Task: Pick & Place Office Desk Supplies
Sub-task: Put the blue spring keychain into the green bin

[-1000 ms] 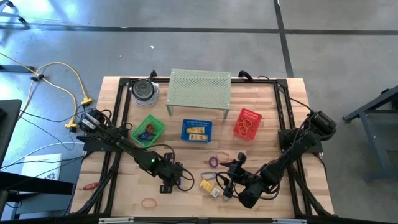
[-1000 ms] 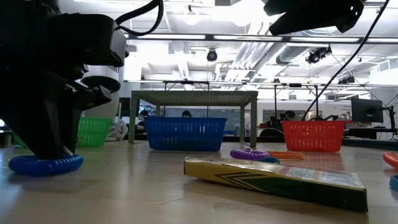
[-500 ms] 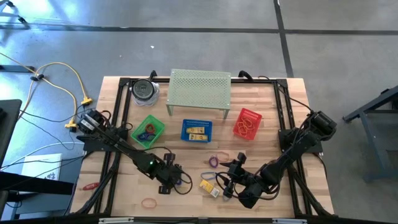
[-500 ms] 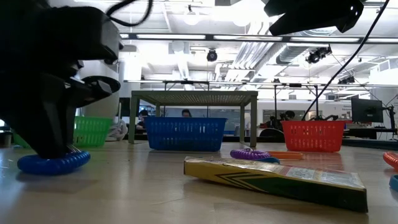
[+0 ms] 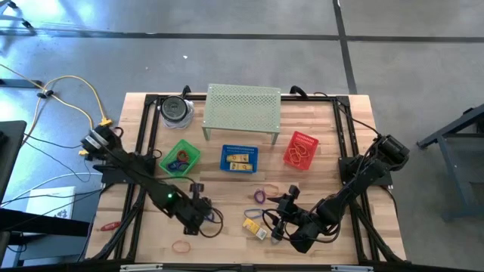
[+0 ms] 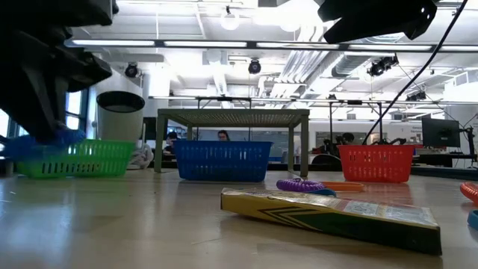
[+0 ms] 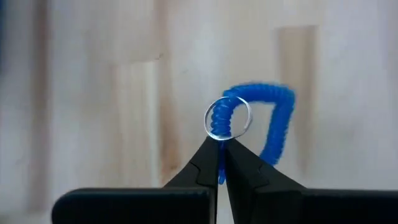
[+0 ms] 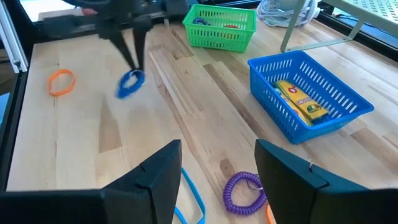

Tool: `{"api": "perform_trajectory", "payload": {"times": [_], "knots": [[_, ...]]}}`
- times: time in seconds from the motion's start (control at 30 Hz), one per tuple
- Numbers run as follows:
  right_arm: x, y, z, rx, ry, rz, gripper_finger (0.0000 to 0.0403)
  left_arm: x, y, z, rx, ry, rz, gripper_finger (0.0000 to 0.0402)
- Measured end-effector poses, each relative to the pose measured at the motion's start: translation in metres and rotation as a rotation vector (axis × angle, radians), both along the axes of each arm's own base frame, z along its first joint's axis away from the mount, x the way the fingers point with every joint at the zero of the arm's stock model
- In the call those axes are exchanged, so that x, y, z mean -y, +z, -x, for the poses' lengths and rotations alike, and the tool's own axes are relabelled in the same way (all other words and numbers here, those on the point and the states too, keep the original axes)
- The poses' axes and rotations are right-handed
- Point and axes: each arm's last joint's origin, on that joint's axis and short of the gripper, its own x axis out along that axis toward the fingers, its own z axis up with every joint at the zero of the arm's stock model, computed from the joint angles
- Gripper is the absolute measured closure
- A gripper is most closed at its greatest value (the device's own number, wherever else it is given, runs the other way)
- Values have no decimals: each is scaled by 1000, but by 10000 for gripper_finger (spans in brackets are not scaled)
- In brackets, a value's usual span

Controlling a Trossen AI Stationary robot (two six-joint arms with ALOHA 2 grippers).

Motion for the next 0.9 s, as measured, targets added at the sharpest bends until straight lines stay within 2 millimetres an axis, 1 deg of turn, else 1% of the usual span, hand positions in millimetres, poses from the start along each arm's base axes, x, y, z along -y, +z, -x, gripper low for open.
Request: {"api": "perform_trajectory", "payload": {"times": [0.07,0.17,0.37,0.67,0.9], "knots": [[0,0,0,0,0,0,210,-4,5,5,-9,38,-5,398],[0,0,0,-2,0,2,210,-10,20,10,-5,115,20,398],[0,0,0,-1,0,2,210,-23,32,25,-49,239,3,398],[0,0,0,0,-1,0,210,-58,46,48,-179,526,-37,397],[0,0,0,0,-1,0,210,-87,59,62,-226,710,-64,397]]}}
